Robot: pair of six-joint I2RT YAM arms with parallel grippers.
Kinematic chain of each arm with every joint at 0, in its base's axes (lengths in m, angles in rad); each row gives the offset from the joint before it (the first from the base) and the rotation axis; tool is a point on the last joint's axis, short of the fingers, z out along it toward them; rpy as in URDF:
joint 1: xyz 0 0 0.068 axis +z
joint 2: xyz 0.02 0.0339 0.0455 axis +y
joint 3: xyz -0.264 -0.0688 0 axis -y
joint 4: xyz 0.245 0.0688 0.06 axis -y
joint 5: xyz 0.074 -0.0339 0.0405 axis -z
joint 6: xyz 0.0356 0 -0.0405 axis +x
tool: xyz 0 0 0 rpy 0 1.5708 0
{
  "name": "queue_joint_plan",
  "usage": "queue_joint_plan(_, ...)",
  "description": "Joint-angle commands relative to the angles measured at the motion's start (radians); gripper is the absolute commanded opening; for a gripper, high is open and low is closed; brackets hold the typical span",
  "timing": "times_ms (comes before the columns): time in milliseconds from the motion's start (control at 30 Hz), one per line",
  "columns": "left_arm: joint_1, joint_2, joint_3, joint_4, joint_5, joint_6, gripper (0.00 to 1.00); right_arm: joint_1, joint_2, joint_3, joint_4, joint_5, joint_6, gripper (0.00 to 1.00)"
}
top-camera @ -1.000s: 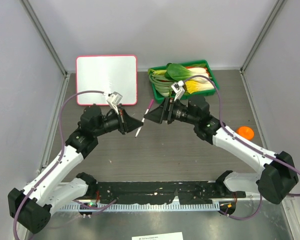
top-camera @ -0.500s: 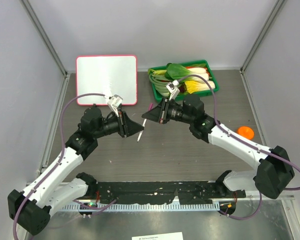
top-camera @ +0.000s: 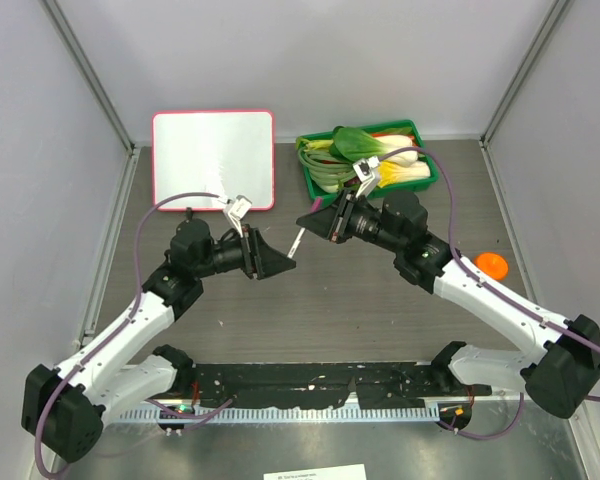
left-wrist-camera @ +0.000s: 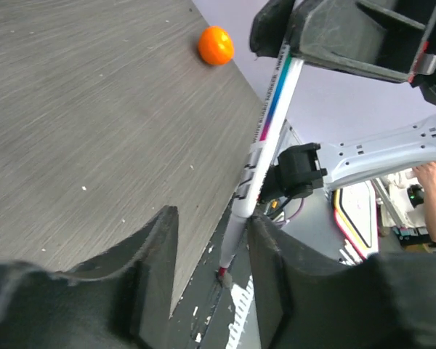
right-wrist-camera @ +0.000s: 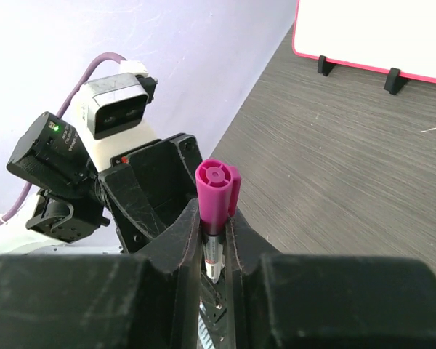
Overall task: Write a sentence on the whiteboard
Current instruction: Pass from the left arm to the right
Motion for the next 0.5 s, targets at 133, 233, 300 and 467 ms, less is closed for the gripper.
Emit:
queue_joint_plan(133, -0.002, -0.010, 0.002, 0.122, 0.073, -0.041, 0.00, 0.005, -0.006, 0.024, 0.012, 0.032, -0.002, 0.01)
queue_joint_plan(233, -0.002, -0.017, 0.018, 0.078, 0.065, -0.020, 0.00, 0.003, -0.002, 0.037, 0.002, 0.011, -0.022, 0.11)
queue_joint_plan(300, -0.002, -0.025, 0.029, 0.044, 0.053, 0.000, 0.00, 0.005, -0.008, 0.043, -0.017, -0.005, -0.044, 0.39)
queue_joint_plan(467, -0.002, -0.036, 0.075, -0.043, 0.058, 0.052, 0.00, -0.023, -0.023, 0.040, -0.045, -0.064, -0.048, 0.89)
